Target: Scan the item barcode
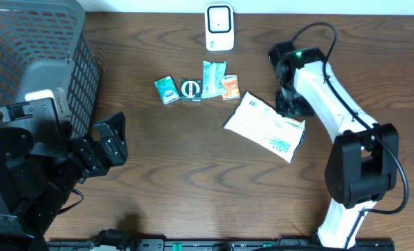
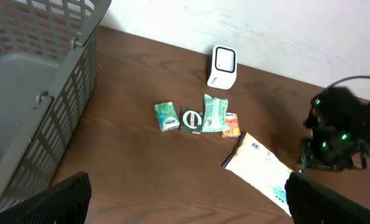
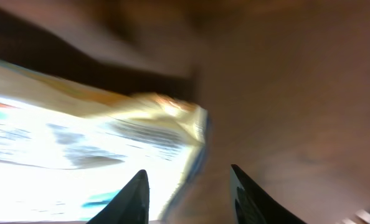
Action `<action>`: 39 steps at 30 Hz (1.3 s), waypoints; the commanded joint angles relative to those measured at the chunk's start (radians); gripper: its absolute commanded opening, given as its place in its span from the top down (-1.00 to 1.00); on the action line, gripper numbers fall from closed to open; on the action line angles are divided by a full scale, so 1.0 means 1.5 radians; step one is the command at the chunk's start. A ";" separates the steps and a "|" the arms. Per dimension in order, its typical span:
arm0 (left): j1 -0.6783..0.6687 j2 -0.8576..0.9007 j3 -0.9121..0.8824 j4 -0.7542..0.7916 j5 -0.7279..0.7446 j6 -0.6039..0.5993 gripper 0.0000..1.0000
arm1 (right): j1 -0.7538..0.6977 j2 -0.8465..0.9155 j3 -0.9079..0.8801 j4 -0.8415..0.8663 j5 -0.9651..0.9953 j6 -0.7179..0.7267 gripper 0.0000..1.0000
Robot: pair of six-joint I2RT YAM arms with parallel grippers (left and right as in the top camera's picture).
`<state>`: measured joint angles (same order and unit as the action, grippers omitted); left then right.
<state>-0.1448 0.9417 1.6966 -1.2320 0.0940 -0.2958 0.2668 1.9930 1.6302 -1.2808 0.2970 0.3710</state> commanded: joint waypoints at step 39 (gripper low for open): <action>0.003 0.000 0.005 -0.002 -0.009 -0.006 -0.96 | -0.027 -0.002 0.053 0.005 -0.208 -0.101 -0.99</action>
<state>-0.1448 0.9417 1.6966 -1.2320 0.0940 -0.2958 0.2291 1.9900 1.7351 -1.2812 0.0654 0.2501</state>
